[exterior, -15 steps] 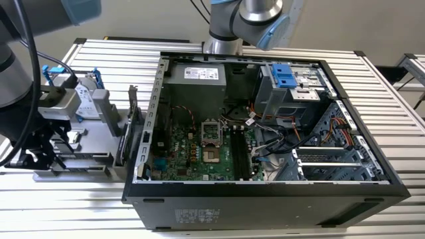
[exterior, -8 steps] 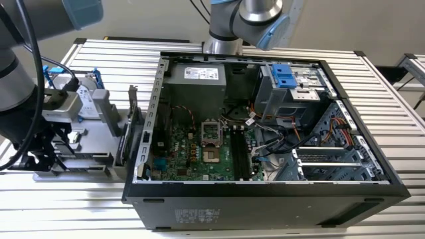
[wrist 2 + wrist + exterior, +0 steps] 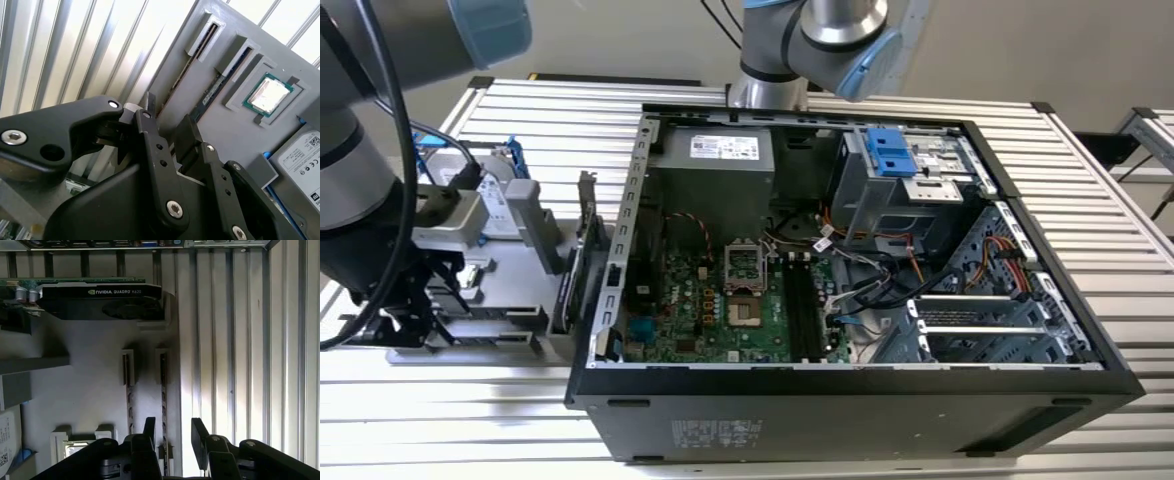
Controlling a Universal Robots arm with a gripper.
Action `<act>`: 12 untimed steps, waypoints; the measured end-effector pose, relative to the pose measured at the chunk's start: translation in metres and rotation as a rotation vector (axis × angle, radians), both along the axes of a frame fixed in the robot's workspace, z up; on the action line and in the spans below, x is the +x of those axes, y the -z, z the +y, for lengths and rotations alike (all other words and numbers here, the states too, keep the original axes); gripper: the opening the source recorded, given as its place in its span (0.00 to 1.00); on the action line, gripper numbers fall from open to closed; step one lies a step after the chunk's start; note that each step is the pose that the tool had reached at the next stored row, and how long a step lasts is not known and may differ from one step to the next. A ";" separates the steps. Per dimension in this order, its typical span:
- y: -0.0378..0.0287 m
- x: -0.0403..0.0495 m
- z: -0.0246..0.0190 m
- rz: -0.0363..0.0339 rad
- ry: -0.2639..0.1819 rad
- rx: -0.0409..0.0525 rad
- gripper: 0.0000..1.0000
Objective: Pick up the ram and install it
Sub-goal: 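Pick up the ram and move it above insertion slot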
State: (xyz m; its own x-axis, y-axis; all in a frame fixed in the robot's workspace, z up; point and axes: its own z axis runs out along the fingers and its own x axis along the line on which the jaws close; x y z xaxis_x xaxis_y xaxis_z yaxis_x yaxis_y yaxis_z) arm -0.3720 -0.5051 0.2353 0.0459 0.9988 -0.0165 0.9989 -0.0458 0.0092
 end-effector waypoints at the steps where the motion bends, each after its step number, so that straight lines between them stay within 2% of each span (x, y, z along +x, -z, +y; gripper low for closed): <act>1: 0.0008 0.0000 0.0000 0.0018 -0.001 0.0000 1.00; 4: 0.0035 0.0000 0.0000 0.0045 -0.007 0.0003 1.00; 12: 0.0109 0.0000 0.0023 0.0046 -0.021 0.0024 1.00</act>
